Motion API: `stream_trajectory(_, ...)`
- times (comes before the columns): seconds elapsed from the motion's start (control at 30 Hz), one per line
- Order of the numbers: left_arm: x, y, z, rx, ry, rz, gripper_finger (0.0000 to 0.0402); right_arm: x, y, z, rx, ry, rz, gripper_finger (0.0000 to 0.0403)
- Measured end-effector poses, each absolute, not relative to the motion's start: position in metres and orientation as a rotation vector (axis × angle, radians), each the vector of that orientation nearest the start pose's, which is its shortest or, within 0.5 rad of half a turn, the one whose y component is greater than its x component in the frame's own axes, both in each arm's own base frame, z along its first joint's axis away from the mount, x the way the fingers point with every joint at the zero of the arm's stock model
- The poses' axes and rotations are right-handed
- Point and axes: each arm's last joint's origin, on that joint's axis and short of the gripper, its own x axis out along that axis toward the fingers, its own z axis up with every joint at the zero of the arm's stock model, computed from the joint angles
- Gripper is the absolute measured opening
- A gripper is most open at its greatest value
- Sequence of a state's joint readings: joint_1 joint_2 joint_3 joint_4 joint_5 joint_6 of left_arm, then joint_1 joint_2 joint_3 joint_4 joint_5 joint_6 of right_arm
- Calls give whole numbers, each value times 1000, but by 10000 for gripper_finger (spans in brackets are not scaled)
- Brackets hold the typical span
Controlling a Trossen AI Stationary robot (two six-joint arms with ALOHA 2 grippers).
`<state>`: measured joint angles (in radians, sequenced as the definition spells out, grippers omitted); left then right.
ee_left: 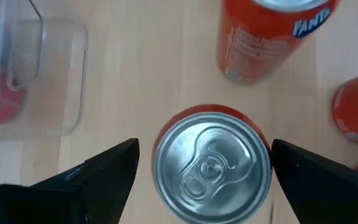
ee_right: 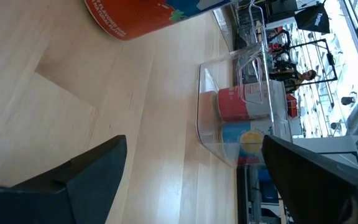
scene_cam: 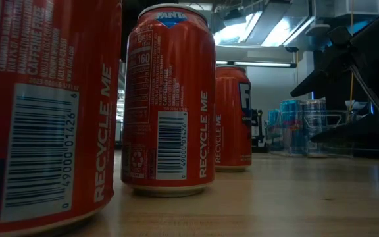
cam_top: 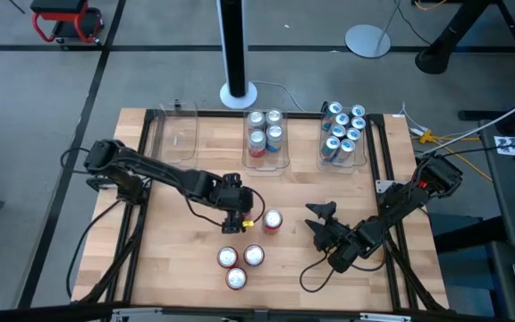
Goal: Sort soda cans
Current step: Put the red soda can into the top left transparent bin
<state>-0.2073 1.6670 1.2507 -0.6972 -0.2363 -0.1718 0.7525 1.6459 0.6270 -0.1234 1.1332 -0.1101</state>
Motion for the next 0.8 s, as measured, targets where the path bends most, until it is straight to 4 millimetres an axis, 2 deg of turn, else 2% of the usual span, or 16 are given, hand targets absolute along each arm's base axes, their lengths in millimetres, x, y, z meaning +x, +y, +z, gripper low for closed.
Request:
stream_trajectory(0.37, 335, -65, 223, 63, 1117, 97, 350, 202, 154, 117, -1033, 698, -304, 374)
stream_trajectory(0.6, 336, -65, 224, 56, 1114, 101, 293, 202, 154, 117, -1033, 697, -304, 374)
stream_trajectory(0.8, 333, -65, 226, 49, 1117, 103, 293, 202, 154, 117, -1033, 697, -304, 374)
